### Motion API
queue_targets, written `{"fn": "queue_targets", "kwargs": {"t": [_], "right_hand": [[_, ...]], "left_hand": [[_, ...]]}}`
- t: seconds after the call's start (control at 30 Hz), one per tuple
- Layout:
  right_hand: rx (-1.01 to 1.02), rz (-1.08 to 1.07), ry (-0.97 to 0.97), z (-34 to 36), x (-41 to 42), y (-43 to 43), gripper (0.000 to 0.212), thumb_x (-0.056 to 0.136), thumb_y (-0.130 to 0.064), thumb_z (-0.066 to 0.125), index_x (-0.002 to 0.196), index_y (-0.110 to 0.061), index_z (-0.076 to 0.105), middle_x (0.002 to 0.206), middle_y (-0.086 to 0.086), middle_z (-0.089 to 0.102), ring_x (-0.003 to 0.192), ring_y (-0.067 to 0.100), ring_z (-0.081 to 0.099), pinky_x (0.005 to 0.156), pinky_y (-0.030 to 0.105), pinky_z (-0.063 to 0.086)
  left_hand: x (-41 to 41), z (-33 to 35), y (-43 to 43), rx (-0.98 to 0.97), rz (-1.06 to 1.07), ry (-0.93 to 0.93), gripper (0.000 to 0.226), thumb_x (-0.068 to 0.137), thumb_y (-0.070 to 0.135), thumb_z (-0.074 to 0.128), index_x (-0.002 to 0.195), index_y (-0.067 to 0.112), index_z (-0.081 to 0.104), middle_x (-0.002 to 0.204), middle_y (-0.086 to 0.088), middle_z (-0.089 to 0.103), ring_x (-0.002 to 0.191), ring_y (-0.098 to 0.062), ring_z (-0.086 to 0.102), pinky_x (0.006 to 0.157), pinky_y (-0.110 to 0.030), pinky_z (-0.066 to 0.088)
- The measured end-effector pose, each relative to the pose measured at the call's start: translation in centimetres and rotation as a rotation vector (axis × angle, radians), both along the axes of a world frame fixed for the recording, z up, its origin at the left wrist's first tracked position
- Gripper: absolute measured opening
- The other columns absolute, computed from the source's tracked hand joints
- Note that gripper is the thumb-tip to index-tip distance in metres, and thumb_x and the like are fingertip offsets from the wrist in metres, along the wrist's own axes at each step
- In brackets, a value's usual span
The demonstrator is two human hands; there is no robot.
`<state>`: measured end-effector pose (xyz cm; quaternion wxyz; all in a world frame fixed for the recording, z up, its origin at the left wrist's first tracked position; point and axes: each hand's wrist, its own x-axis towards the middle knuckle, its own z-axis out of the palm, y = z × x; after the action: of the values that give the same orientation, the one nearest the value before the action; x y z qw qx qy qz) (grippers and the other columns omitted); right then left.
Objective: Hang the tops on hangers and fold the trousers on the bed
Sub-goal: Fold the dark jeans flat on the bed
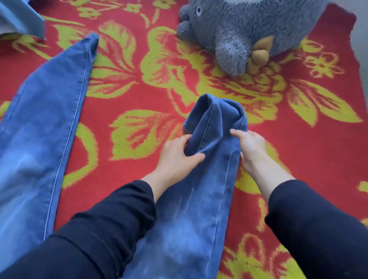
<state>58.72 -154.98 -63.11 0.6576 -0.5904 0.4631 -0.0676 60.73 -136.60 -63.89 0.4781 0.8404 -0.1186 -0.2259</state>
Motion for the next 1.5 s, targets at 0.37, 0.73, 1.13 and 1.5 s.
{"fn": "queue_targets", "kwargs": {"t": [0.37, 0.73, 1.13, 1.5], "right_hand": [[0.097, 0.124, -0.326, 9.8, 3.8, -3.8, 0.047, 0.059, -0.003, 0.055, 0.105, 0.000, 0.061, 0.101, 0.017, 0.059, 0.089, 0.036, 0.058, 0.088, 0.056, 0.049], [-0.612, 0.528, 0.420, 0.8, -2.6, 1.1, 0.047, 0.087, -0.035, 0.063, 0.121, -0.004, 0.052, 0.127, 0.019, 0.056, 0.119, 0.037, 0.051, 0.093, 0.041, 0.044], [-0.529, 0.455, 0.083, 5.6, 1.4, 14.7, 0.070, 0.081, -0.020, 0.064, 0.144, -0.024, 0.035, 0.114, -0.010, 0.062, 0.102, 0.014, 0.059, 0.076, 0.013, 0.041], [-0.453, 0.655, 0.218, 4.5, 14.4, 35.9, 0.070, 0.085, -0.023, 0.059, 0.149, -0.016, 0.031, 0.146, 0.006, 0.045, 0.122, 0.020, 0.049, 0.086, 0.025, 0.037]], "left_hand": [[9.3, 9.7, -4.7, -0.500, 0.188, 0.183, 0.051, 0.086, -0.004, 0.056, 0.124, 0.030, 0.057, 0.093, -0.001, 0.068, 0.066, -0.006, 0.066, 0.058, -0.018, 0.053], [0.0, 0.0, 4.8, 0.464, -0.227, -0.044, 0.072, 0.094, 0.037, 0.054, 0.154, 0.028, 0.015, 0.161, -0.007, 0.011, 0.148, -0.023, 0.009, 0.119, -0.037, 0.015], [2.7, 1.0, 18.4, 0.538, -0.169, -0.212, 0.059, 0.098, 0.038, 0.044, 0.152, 0.029, 0.023, 0.161, -0.006, 0.010, 0.148, -0.022, 0.006, 0.117, -0.037, 0.012], [17.2, 1.7, 37.3, 0.588, -0.087, -0.152, 0.060, 0.099, 0.031, 0.043, 0.153, 0.017, 0.021, 0.161, -0.011, 0.008, 0.148, -0.024, 0.007, 0.119, -0.038, 0.014]]}}
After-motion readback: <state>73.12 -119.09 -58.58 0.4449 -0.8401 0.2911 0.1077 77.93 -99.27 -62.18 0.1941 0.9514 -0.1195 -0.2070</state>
